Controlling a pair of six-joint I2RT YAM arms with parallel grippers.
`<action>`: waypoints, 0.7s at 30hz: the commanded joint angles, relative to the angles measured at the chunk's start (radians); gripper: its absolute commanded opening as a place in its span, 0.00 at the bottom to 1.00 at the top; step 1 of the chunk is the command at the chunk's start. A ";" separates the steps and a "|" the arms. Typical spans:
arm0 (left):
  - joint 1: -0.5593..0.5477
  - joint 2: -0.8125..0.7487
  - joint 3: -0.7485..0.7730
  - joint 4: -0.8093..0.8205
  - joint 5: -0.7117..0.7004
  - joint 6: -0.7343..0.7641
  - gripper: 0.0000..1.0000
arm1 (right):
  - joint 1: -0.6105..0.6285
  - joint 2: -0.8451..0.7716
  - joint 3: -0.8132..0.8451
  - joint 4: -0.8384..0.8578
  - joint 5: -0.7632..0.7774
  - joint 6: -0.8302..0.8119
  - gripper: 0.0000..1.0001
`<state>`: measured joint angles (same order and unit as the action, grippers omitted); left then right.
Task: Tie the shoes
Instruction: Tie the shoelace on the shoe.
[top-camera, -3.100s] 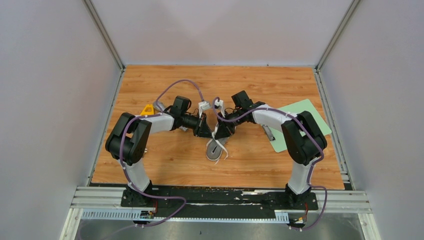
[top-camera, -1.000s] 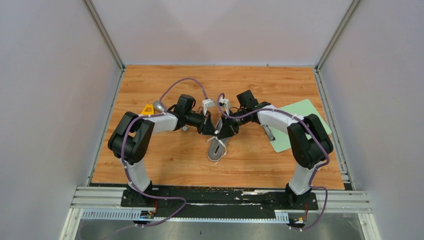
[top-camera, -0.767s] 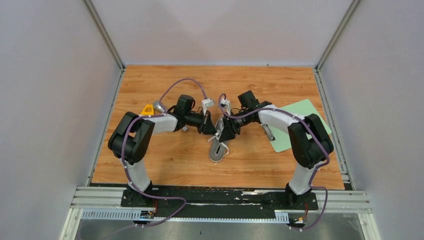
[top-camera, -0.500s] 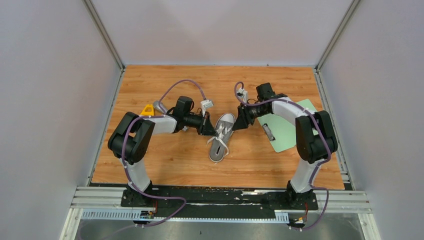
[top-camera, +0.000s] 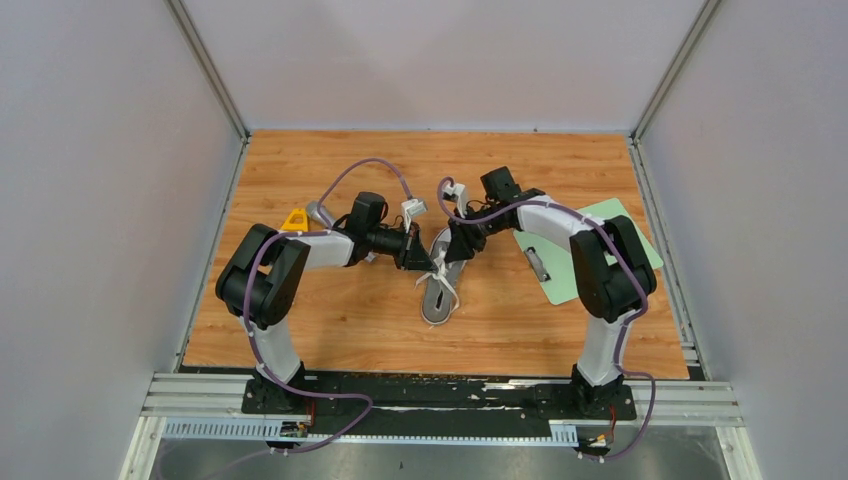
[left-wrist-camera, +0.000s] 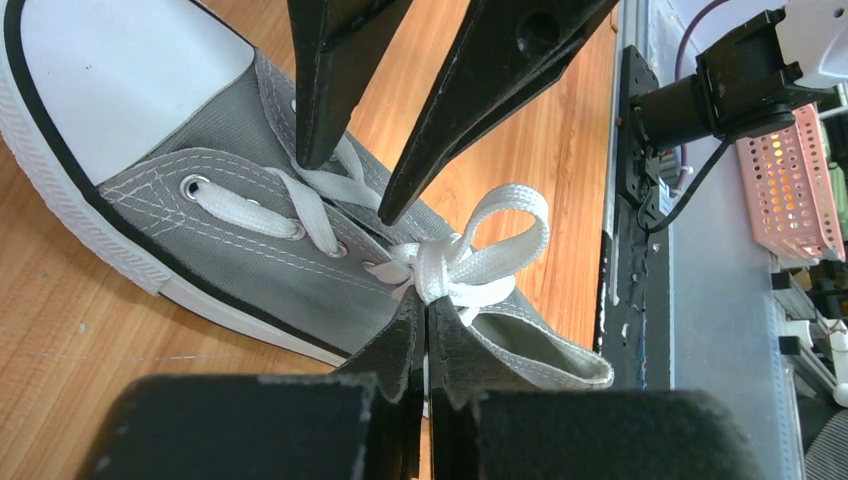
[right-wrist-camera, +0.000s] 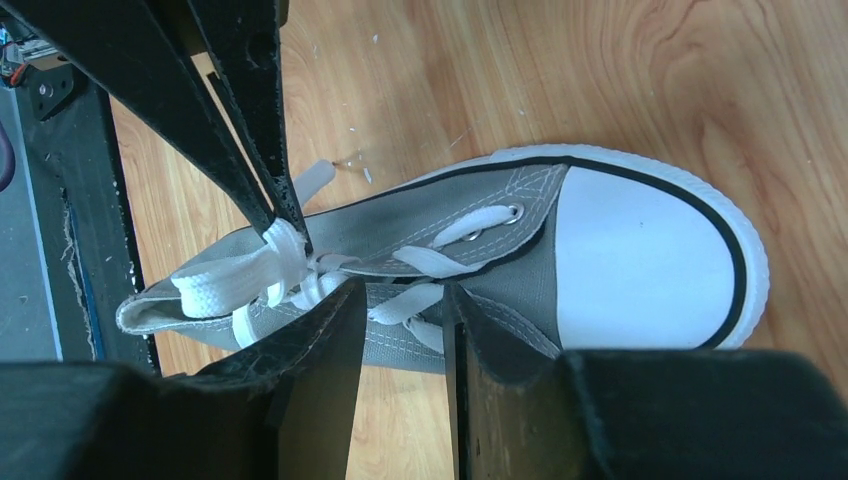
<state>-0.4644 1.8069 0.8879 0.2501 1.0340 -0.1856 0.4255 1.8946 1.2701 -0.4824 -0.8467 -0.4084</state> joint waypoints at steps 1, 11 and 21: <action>-0.003 -0.018 -0.012 0.051 0.001 -0.021 0.00 | 0.022 -0.053 -0.011 0.042 -0.050 -0.055 0.35; -0.003 -0.033 -0.026 0.061 -0.017 -0.043 0.00 | 0.059 -0.093 -0.044 0.012 -0.136 -0.070 0.35; -0.002 -0.054 -0.032 0.041 -0.015 -0.029 0.00 | 0.076 -0.050 -0.029 0.005 -0.118 -0.052 0.34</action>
<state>-0.4644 1.8061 0.8658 0.2741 1.0252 -0.2264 0.4969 1.8416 1.2308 -0.4767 -0.9310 -0.4534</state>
